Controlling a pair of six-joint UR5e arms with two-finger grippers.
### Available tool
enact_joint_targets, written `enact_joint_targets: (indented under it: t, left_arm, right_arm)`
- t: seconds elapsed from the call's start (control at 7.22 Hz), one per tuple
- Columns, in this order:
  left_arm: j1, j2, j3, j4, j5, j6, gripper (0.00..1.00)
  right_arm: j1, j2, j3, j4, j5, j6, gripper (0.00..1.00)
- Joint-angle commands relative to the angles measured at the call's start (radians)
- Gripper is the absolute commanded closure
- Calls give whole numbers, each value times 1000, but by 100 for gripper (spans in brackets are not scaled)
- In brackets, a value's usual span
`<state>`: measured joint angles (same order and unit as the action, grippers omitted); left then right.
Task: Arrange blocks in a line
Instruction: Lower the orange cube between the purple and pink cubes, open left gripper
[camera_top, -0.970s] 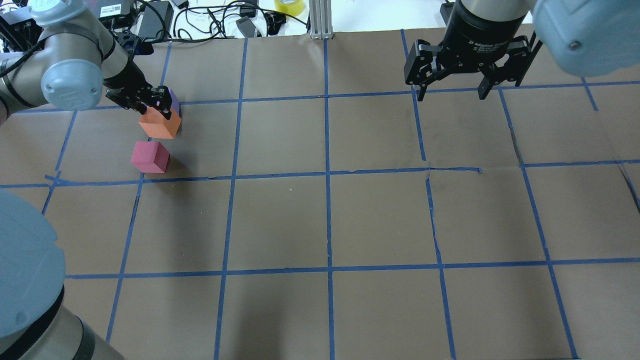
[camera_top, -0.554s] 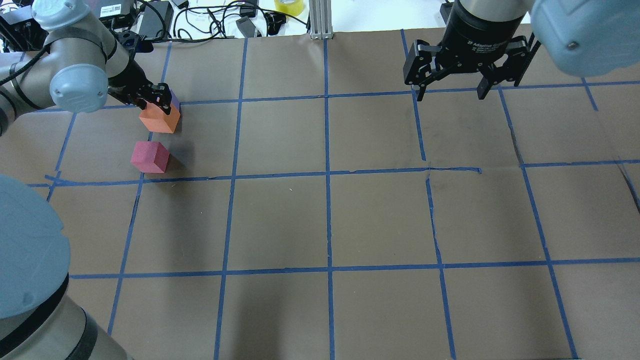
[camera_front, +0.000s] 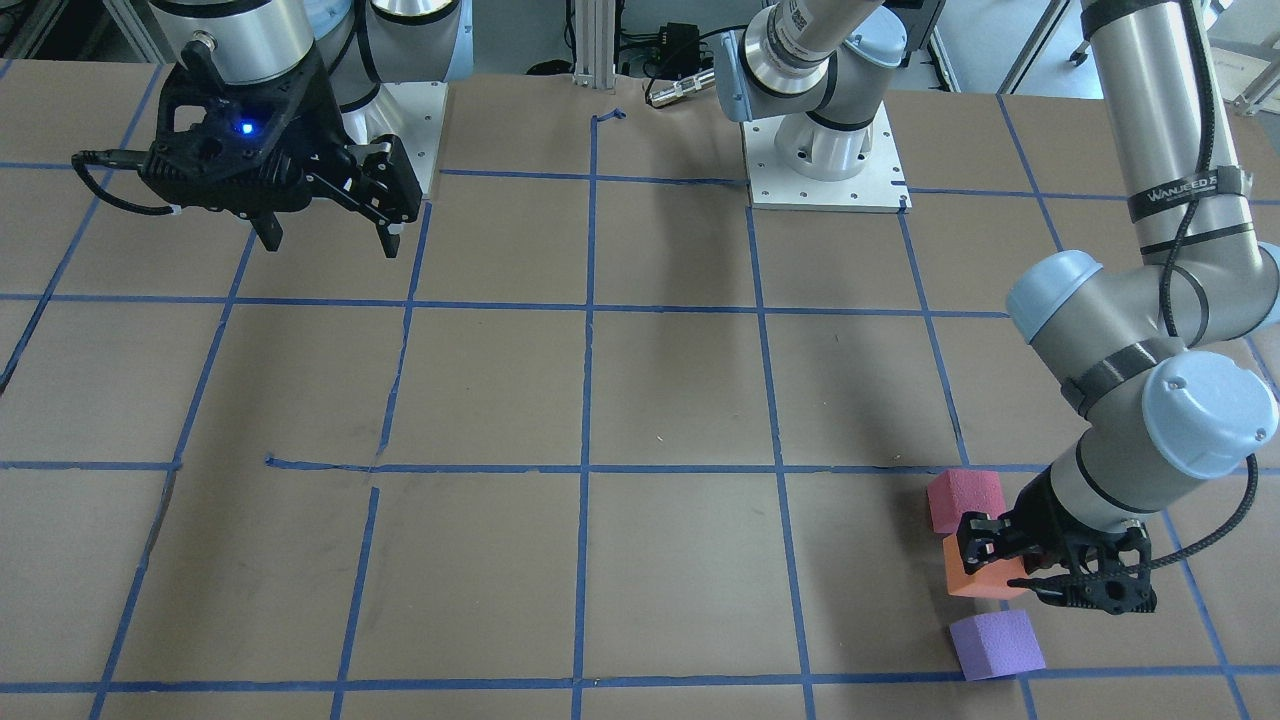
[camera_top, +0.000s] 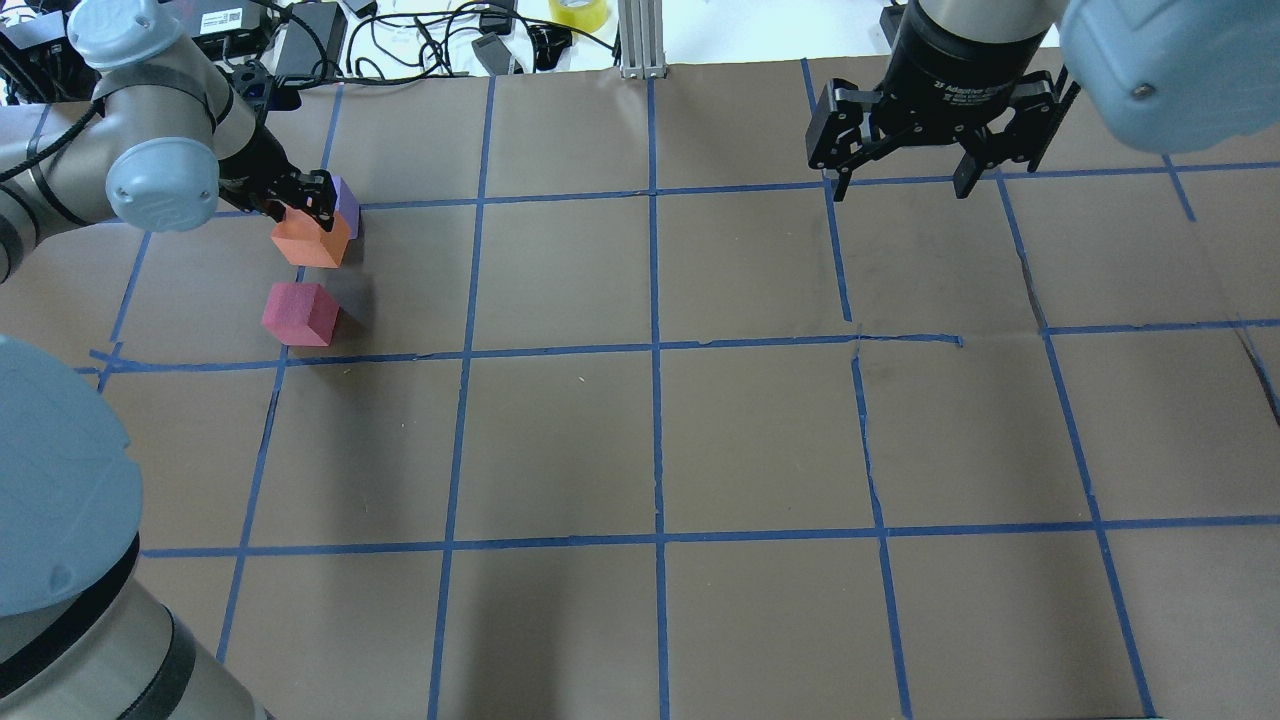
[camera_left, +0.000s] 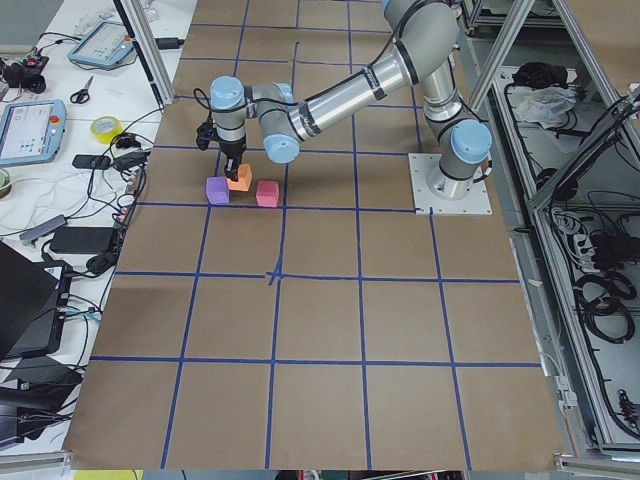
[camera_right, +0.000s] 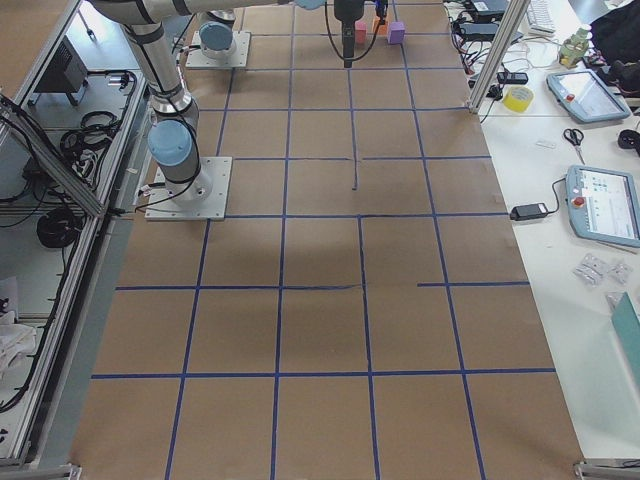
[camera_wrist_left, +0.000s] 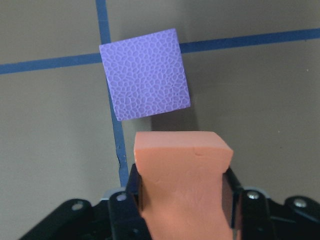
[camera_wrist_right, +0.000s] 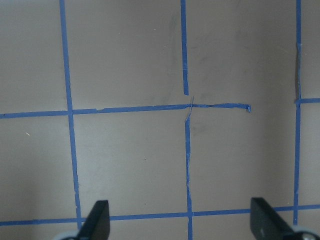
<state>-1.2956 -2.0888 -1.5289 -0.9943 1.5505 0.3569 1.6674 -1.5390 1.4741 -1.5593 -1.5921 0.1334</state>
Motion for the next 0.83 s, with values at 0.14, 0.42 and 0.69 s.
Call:
enact_joint_targets:
  t: [0.14,0.42,0.69]
  left_arm:
    - [39,-17,-2,0,0,-19,99]
    - [38,-19,-13,2,-6,-70,99]
    - [36,-17,-52,3,-13,-64,99]
  right_arm:
    - [0,-1,0,-1,1,0,0]
    - [0,0,0,-1,0,0,0]
    - [0,-1,0,-1,0,0,0]
